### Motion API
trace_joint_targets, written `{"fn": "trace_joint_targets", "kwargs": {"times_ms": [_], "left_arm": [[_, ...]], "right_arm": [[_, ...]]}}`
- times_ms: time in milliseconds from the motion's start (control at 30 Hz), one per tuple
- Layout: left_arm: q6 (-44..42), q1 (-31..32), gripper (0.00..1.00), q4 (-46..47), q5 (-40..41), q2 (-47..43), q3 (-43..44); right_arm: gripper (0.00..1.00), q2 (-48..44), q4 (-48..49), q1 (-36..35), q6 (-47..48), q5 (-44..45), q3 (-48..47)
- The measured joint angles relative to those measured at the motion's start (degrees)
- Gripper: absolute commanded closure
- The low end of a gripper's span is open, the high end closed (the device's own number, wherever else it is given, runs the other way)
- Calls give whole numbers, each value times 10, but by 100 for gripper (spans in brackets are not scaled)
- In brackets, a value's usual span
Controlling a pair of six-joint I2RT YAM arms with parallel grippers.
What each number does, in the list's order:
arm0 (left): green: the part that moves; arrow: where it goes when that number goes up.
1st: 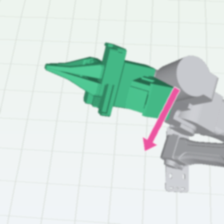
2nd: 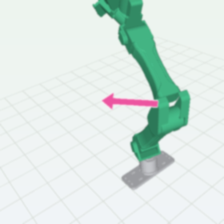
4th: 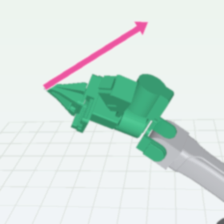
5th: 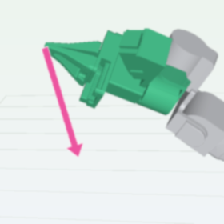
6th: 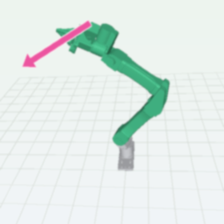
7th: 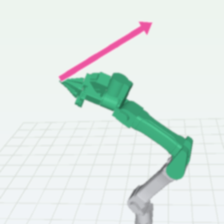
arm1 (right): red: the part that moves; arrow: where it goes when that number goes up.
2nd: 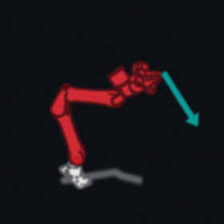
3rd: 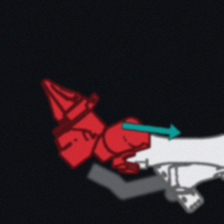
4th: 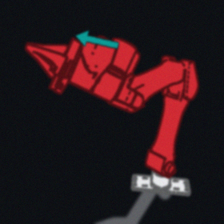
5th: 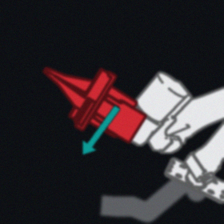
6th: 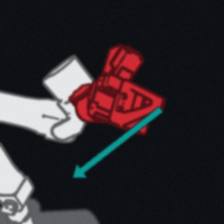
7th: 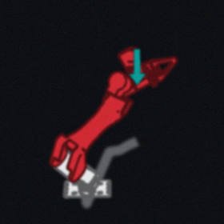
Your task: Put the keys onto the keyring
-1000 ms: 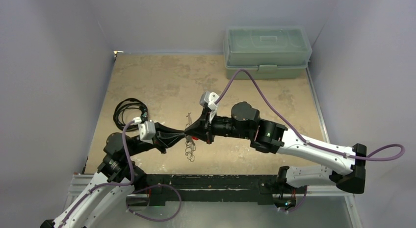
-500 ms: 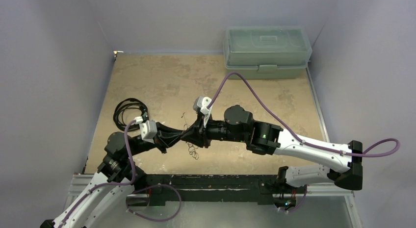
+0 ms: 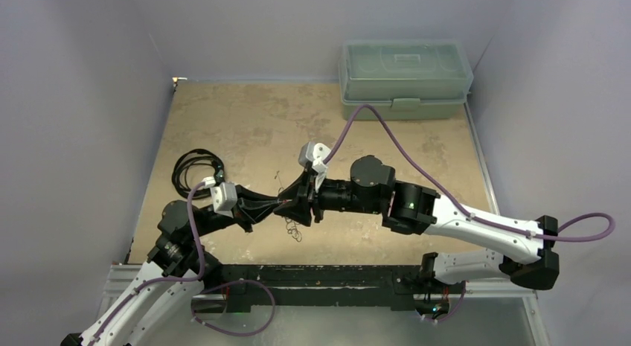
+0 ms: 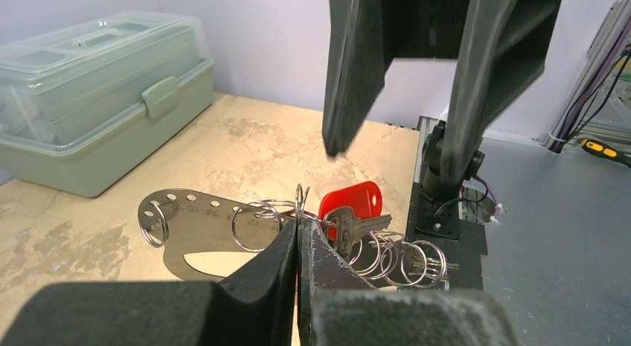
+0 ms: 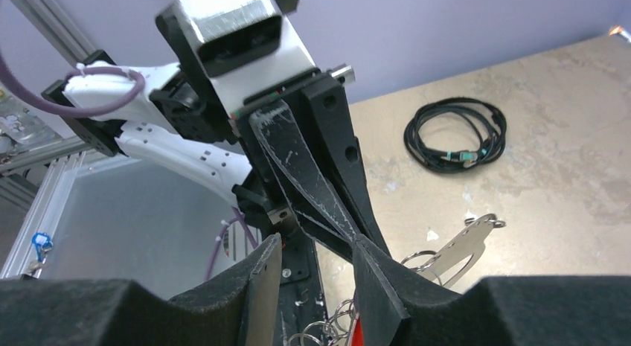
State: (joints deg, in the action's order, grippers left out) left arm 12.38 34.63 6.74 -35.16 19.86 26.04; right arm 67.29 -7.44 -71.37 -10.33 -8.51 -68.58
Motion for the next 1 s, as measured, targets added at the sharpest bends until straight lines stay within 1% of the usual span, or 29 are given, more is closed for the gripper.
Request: {"fn": "trace_joint_targets", "kwargs": {"times_ms": [167, 267, 367, 500, 700, 1000], "left_arm": [[0, 0, 100, 0, 0, 0, 0], [0, 0, 100, 1, 0, -2, 0], [0, 0, 100, 3, 0, -4, 0], [0, 0, 100, 10, 0, -6, 0], [0, 0, 100, 14, 0, -6, 0], [0, 0, 100, 14, -1, -6, 0]], "right_arm": [[57, -25, -7, -2, 39, 19, -18], [57, -45, -6, -2, 80, 41, -17], [58, -75, 15, -2, 127, 51, 13], [58, -103, 16, -2, 194, 54, 47], [61, -93, -3, -2, 265, 32, 49], [67, -54, -47, 15, 320, 3, 24]]}}
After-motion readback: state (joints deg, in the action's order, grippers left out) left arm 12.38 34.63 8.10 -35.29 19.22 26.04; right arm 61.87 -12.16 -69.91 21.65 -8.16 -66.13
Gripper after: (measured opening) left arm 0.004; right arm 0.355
